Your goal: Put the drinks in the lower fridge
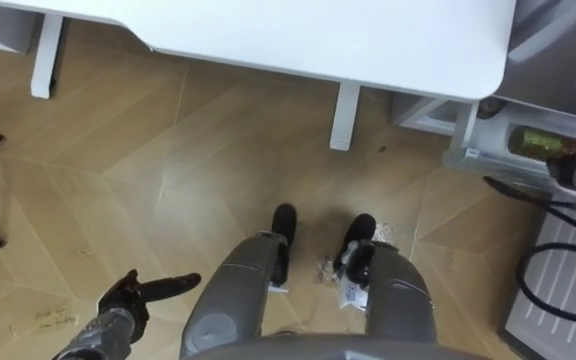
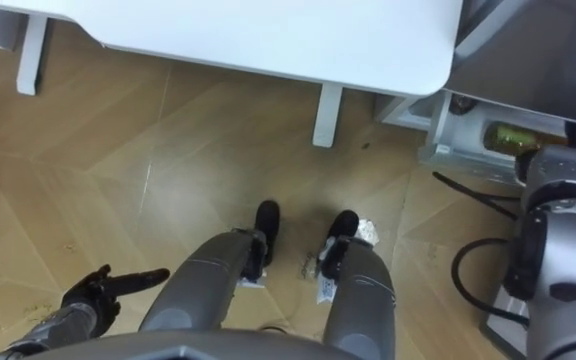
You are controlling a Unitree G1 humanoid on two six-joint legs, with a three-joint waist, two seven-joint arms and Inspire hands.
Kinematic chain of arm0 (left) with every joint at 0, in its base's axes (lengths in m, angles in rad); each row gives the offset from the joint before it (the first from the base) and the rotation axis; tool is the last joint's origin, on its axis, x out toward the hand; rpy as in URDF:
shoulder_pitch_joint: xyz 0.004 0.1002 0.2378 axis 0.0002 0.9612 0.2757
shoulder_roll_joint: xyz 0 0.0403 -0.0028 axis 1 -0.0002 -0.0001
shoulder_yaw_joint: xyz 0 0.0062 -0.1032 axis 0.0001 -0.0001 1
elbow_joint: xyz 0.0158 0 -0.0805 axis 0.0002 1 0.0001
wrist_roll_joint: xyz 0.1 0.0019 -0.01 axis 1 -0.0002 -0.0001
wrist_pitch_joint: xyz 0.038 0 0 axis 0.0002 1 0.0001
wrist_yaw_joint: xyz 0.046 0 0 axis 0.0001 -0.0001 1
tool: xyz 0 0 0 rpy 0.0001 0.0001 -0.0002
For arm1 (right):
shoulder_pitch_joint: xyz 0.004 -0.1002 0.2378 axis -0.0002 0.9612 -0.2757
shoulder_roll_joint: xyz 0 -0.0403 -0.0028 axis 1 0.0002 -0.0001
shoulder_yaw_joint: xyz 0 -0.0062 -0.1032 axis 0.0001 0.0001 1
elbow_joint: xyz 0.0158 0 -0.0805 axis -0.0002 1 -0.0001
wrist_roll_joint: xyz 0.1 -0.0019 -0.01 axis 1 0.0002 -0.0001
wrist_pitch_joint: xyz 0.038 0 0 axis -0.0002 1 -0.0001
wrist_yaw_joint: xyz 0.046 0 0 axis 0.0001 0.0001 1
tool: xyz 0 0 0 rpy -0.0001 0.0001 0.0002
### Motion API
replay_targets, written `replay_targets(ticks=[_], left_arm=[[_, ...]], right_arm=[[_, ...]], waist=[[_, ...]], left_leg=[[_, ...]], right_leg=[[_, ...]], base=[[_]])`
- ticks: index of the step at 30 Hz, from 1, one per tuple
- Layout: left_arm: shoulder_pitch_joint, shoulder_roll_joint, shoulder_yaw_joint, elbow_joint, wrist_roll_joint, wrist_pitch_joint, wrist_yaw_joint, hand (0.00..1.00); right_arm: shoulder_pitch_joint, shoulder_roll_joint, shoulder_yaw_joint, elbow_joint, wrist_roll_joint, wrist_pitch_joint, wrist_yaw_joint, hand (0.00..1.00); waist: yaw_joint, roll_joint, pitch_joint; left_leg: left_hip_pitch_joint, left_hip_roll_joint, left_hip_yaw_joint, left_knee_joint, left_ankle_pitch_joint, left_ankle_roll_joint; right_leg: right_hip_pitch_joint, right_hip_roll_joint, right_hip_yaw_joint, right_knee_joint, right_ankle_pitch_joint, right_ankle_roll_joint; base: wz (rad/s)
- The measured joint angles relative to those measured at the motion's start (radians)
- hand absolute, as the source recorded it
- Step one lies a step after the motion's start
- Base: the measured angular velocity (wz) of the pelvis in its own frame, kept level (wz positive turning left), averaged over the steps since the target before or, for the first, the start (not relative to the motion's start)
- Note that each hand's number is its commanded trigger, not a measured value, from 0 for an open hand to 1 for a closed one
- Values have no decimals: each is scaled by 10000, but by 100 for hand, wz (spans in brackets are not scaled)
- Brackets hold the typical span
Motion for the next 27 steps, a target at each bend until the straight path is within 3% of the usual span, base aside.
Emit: replay_targets(ticks=[8, 15, 19, 23, 27], left_arm=[[12, 97, -219, -7, -324, -1, -38, 0], [18, 139, -199, -8, -328, -15, 9, 0], [138, 150, -195, -35, -406, -230, 160, 0], [150, 211, -208, -31, -496, -363, 264, 0], [163, 301, -527, -34, -780, -385, 292, 0]], right_arm=[[641, 106, 210, -57, -219, 44, 690, 0], [1499, 152, 370, -66, -1083, 67, 796, 0], [2239, 160, 949, -474, -2875, 11, 386, 0], [3061, 251, 1710, -822, -6757, -63, -557, 0], [3195, 252, 2548, -998, -9783, -112, -1606, 0]], waist=[[35, -40, 20], [-147, -53, 27], [-269, -128, -22], [-261, -207, -55], [-307, -238, -82]], left_leg=[[1, 98, 14, 9, -51, 8], [-120, 137, -5, 284, -237, -1], [-134, 143, -30, 330, -250, 0], [-118, 154, -6, 341, -252, -4], [-118, 211, 47, 445, -305, -29]], right_leg=[[101, 165, 3, -329, 152, 28], [64, 181, 30, -126, 54, 31], [68, 186, 26, -129, 38, 49], [65, 207, 61, -107, 47, 36], [63, 284, 160, -104, 81, 16]], base=[[-2], [-1], [0], [-1], [-10]])
